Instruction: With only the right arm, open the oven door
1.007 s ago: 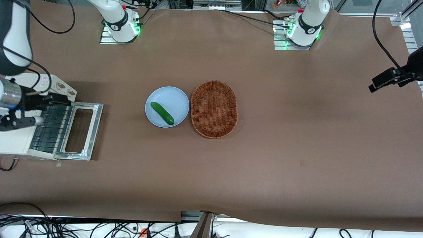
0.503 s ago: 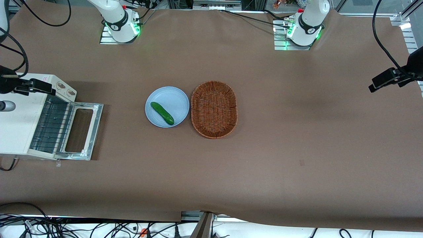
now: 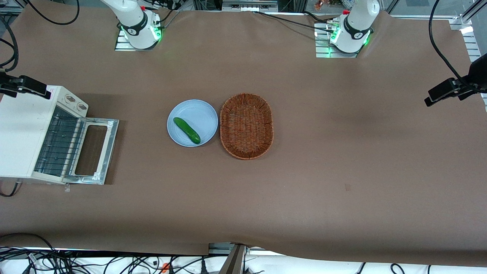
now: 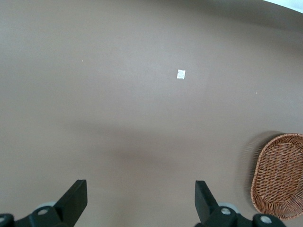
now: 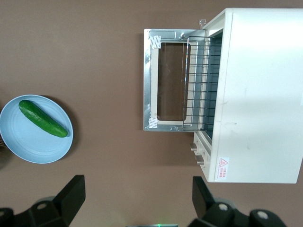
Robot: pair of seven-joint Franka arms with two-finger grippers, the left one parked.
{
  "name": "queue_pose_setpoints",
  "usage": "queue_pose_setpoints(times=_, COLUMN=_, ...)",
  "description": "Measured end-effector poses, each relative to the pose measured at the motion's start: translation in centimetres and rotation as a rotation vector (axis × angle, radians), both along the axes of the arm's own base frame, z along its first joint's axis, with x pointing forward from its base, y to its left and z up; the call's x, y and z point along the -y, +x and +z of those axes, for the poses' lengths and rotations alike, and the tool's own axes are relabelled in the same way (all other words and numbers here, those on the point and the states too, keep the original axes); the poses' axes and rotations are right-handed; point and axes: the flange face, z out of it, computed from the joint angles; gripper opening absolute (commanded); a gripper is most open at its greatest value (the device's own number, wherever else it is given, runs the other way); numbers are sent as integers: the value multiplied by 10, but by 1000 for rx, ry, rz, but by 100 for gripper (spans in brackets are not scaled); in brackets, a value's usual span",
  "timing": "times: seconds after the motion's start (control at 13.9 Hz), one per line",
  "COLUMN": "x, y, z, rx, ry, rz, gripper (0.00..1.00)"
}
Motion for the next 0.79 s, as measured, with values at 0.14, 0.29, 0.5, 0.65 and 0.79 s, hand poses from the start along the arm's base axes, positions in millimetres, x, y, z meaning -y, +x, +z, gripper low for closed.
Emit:
queue_pose_setpoints(times=0.14, x=-1, y=0, z=1, rx=4, ry=0, rz=1, gripper=100)
queue_pose_setpoints(times=0.29, x=-2, y=0, z=1, rx=3, ry=0, rz=2, gripper=100)
queue_pose_setpoints(times=0.5, x=-6, y=0, z=1, rx=5, ry=1, rz=11, gripper=100)
queue_pose_setpoints(times=0.65, x=-9, y=0, z=1, rx=5, ry=1, rz=16, gripper=100)
queue_pose_setpoints(times=0.79, x=-9, y=0, z=1, rx=5, ry=1, rz=17, gripper=100)
